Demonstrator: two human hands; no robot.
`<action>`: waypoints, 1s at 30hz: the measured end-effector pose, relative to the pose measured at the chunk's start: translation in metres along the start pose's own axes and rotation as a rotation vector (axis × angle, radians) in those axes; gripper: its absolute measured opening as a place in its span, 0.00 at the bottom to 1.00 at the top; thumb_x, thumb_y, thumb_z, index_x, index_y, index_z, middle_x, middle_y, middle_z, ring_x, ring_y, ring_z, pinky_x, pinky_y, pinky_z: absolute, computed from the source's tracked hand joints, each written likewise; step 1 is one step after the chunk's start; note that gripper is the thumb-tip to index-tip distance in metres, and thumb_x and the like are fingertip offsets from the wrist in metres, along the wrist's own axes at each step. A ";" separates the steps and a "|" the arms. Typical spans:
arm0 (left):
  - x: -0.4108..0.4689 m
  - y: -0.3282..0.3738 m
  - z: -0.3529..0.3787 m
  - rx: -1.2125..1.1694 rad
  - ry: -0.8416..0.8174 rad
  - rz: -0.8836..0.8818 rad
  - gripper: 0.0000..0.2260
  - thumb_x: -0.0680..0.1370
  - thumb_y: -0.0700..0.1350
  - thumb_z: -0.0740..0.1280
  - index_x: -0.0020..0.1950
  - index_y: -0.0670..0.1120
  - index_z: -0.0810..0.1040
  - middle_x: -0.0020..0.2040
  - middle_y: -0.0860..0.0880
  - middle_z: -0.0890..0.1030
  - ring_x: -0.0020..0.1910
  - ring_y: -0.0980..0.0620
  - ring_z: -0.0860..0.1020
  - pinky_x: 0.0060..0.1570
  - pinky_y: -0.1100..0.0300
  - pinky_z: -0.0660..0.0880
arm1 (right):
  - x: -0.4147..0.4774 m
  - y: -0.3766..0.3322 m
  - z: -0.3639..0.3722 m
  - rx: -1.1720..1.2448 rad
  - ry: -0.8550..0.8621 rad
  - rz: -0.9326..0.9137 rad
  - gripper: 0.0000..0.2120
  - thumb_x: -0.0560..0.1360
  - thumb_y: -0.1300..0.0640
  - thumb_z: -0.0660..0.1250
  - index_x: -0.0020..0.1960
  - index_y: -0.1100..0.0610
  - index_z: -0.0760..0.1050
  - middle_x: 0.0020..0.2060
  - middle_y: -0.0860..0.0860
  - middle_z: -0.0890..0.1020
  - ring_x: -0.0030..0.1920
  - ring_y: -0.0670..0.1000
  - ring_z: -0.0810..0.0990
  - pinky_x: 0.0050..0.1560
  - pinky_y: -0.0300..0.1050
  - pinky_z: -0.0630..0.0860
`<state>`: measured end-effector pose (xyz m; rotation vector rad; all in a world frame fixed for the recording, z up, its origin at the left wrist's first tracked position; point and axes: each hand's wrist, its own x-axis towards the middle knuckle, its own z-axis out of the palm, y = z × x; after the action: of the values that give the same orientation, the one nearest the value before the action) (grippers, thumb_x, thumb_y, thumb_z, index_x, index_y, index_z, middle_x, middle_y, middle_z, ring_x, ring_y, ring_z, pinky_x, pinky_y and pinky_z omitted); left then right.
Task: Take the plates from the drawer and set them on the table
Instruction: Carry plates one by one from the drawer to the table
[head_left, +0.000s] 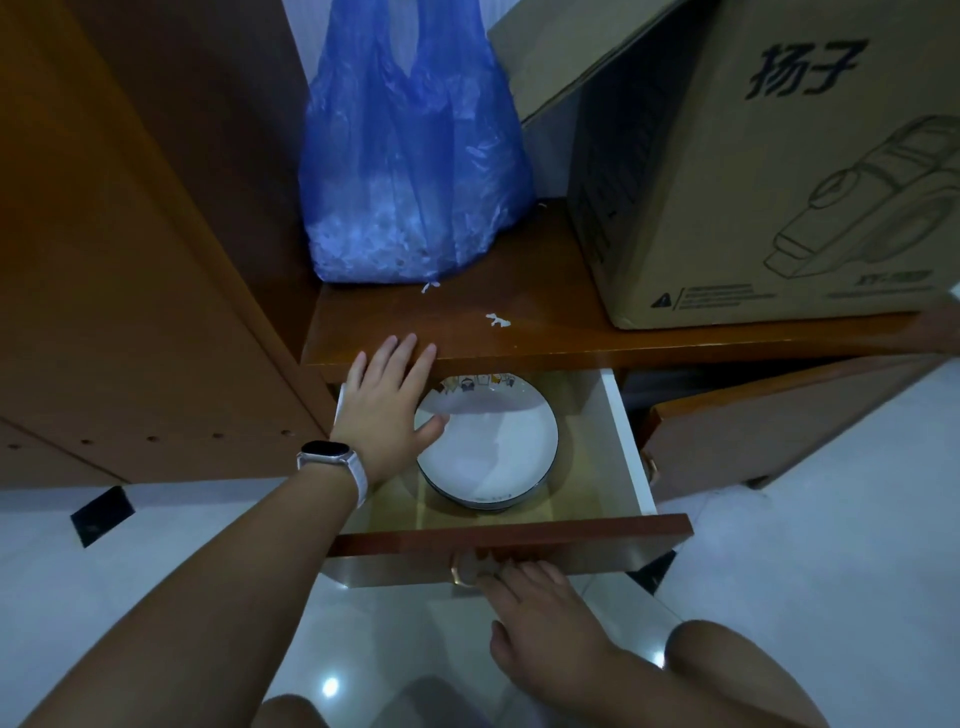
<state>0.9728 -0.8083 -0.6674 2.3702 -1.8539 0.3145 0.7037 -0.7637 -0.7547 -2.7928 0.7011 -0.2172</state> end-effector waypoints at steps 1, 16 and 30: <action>0.000 0.000 0.000 -0.001 0.002 0.000 0.36 0.74 0.62 0.62 0.78 0.50 0.54 0.78 0.47 0.58 0.77 0.46 0.53 0.73 0.44 0.49 | -0.001 -0.001 -0.001 -0.005 -0.003 0.001 0.22 0.63 0.48 0.66 0.57 0.51 0.78 0.43 0.48 0.81 0.47 0.50 0.77 0.57 0.44 0.64; 0.001 -0.002 -0.005 -0.037 -0.034 0.017 0.37 0.72 0.60 0.63 0.77 0.51 0.54 0.78 0.46 0.58 0.77 0.45 0.53 0.73 0.43 0.50 | -0.008 -0.012 -0.004 -0.052 -0.031 0.034 0.20 0.65 0.50 0.64 0.55 0.53 0.79 0.41 0.49 0.81 0.42 0.53 0.78 0.50 0.46 0.66; 0.000 -0.001 -0.004 -0.044 -0.002 0.028 0.36 0.72 0.58 0.65 0.77 0.49 0.58 0.77 0.45 0.60 0.76 0.44 0.54 0.72 0.43 0.50 | -0.029 -0.025 0.000 -0.080 -0.022 0.026 0.21 0.63 0.47 0.67 0.54 0.52 0.79 0.44 0.49 0.82 0.43 0.51 0.79 0.52 0.46 0.64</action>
<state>0.9737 -0.8073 -0.6631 2.3187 -1.8770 0.2717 0.6897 -0.7287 -0.7499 -2.8556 0.7560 -0.1564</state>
